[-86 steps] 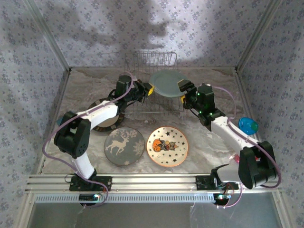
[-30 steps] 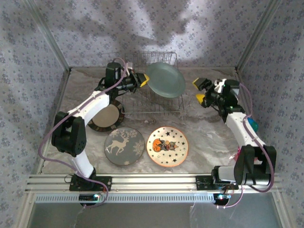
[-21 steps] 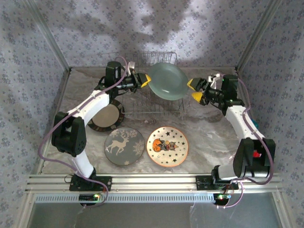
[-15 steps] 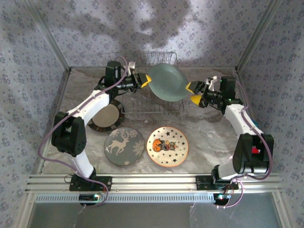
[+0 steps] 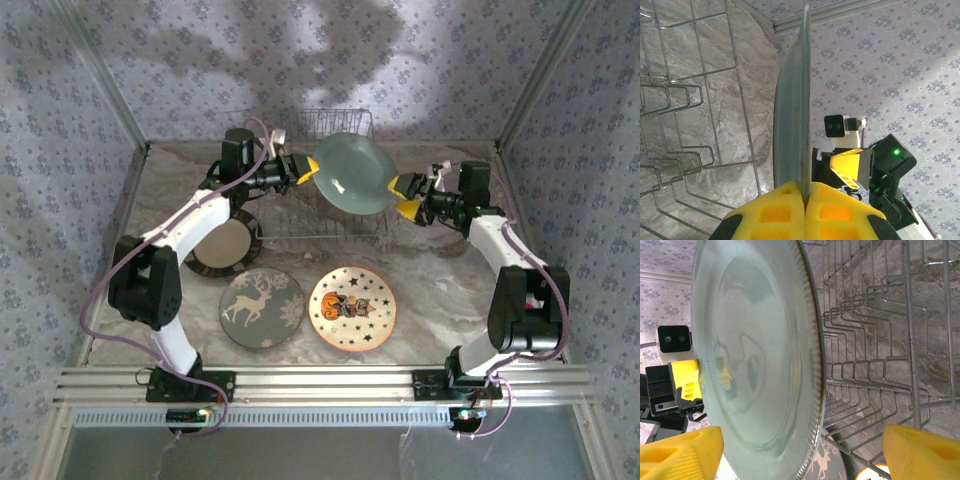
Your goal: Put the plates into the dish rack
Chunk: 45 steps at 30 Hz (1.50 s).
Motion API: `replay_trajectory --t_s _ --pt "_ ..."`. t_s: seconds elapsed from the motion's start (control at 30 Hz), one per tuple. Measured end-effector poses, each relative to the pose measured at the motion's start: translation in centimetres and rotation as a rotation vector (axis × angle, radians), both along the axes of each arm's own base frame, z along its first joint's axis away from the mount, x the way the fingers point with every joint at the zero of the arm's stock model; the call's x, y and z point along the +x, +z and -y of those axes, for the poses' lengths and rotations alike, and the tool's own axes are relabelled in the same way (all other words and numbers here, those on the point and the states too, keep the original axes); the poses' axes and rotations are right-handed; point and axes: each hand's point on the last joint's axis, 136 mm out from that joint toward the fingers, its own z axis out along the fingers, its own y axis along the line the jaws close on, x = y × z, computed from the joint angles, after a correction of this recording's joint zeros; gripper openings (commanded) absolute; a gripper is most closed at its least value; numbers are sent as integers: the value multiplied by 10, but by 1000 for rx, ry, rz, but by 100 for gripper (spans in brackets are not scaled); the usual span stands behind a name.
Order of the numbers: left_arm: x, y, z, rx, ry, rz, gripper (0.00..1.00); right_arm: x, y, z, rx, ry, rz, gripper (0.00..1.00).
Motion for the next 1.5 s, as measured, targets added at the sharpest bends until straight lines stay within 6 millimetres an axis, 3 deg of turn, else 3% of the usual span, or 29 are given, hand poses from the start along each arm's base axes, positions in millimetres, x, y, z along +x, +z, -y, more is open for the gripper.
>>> replay_trajectory --t_s 0.37,0.87,1.07,1.27,1.3,1.37,1.47,1.5 --pt "0 3 2 -6 -3 10 0 14 6 -14 54 36 45 58" --pt "-3 5 6 -13 -12 18 0 24 14 -15 80 35 71 23" --pt "-2 1 5 -4 -4 4 0 25 22 -13 106 36 65 0" --pt "-2 -1 5 8 -5 17 1 25 27 -12 108 33 72 0" --pt "-2 -1 5 11 -5 19 6 24 27 -12 107 32 70 0" --pt "-2 -2 5 18 -5 26 30 23 29 -12 105 27 71 0" --pt "-3 -3 7 33 -11 35 56 21 33 -12 85 5 73 0" --pt "-4 -2 8 39 -16 50 59 21 34 -11 76 -7 72 0"
